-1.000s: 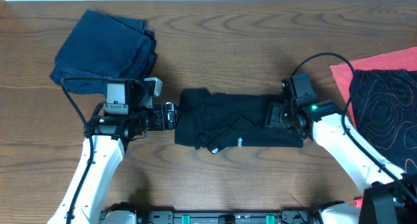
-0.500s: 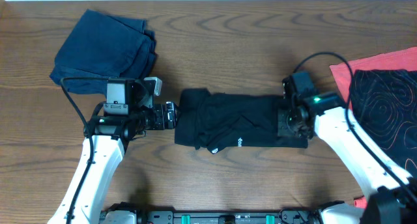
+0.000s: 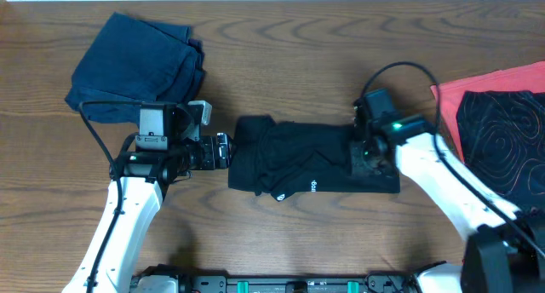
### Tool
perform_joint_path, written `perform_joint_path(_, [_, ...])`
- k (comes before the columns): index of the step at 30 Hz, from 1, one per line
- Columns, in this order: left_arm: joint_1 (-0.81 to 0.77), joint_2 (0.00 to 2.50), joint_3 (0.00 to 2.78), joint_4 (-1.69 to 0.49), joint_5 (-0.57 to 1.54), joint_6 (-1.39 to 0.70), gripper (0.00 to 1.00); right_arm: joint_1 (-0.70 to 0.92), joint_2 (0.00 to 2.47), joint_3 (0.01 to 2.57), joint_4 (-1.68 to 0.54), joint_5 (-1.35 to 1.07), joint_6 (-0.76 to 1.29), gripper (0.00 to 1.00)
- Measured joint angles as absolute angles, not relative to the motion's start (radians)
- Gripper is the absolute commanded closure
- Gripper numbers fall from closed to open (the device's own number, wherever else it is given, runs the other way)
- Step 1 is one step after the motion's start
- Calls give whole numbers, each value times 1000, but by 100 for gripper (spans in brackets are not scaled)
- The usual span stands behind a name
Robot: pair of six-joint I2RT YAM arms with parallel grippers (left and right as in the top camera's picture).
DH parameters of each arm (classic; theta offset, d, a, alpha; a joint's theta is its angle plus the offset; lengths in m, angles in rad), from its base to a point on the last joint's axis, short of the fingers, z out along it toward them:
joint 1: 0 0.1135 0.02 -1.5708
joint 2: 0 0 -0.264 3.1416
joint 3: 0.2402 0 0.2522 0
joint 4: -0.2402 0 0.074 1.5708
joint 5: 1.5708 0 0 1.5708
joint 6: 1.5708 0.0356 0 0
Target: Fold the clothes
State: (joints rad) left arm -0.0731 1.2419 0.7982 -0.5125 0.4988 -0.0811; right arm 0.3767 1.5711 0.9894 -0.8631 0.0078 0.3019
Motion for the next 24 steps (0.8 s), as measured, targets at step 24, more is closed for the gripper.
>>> perform_joint_path(24, [-73,1242,798,-513,499,-81,16,387,1461,985,-1012,145,278,99])
